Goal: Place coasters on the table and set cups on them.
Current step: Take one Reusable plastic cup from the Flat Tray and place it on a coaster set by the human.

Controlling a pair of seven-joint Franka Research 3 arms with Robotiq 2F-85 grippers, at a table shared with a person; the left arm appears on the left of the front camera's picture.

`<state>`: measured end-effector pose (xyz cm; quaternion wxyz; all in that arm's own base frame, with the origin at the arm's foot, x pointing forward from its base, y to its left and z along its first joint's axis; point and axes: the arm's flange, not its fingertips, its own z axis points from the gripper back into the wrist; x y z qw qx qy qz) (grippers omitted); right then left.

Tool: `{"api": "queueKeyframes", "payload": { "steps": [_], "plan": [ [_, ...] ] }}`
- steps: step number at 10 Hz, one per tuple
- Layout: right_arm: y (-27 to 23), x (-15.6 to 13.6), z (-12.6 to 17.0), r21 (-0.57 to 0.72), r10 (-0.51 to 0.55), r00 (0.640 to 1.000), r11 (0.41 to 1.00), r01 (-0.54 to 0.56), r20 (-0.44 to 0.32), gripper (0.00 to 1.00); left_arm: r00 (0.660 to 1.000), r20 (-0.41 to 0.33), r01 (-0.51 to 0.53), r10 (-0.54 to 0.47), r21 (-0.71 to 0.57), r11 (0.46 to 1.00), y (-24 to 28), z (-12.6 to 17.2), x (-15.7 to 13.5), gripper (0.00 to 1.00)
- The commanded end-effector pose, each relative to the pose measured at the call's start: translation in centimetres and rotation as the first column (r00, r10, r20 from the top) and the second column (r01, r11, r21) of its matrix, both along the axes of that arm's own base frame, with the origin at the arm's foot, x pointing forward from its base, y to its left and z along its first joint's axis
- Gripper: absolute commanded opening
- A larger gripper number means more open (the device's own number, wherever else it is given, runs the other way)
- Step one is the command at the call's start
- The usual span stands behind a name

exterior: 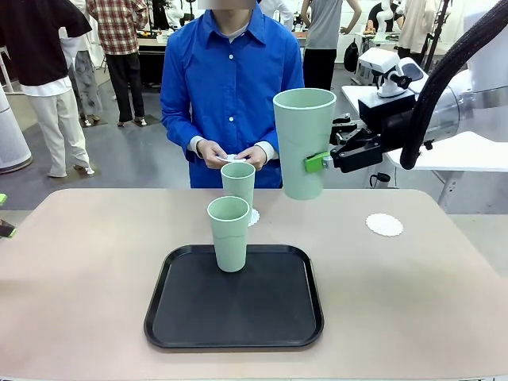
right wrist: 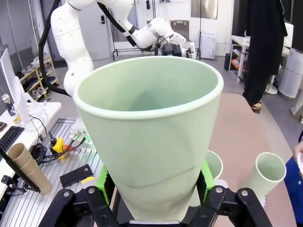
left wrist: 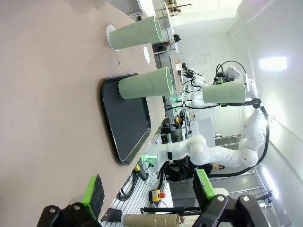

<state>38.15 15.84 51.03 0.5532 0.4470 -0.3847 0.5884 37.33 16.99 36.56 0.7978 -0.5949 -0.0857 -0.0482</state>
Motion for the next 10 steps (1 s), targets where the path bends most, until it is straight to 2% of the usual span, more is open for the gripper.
{"api": "queueKeyframes", "payload": {
  "steps": [1, 2, 3, 5, 7, 10],
  "plan": [
    [0.1, 0.1, 0.1, 0.007, 0.010, 1.000, 1.000, -0.010, 0.002, 0.80, 1.000, -0.002, -0.006, 0.006, 0.002, 1.000, 0.1, 0.2, -0.1, 1.00],
    [0.0, 0.0, 0.0, 0.000, 0.000, 1.000, 1.000, 0.000, 0.000, 0.83, 1.000, -0.002, -0.006, 0.006, 0.002, 1.000, 0.1, 0.2, -0.1, 1.00],
    [-2.4, 2.5, -0.8, 0.009, 0.025, 0.999, 1.000, -0.025, -0.043, 0.83, 1.000, -0.002, -0.006, 0.006, 0.002, 1.000, 0.1, 0.2, -0.1, 1.00],
    [-8.6, 6.8, -1.1, -0.001, -0.107, 0.994, 0.994, 0.107, -0.024, 0.83, 1.000, -0.002, -0.006, 0.006, 0.002, 1.000, 0.1, 0.2, -0.1, 1.00],
    [-15.6, 9.3, -1.3, 0.006, -0.252, 0.968, 0.968, 0.252, -0.025, 0.83, 1.000, -0.002, -0.006, 0.006, 0.002, 1.000, 0.1, 0.2, -0.1, 1.00],
    [-22.6, 9.2, -1.2, 0.009, -0.373, 0.928, 0.928, 0.373, 0.000, 0.83, 1.000, -0.002, -0.006, 0.006, 0.002, 1.000, 0.1, 0.2, -0.1, 1.00]
  ]
}}
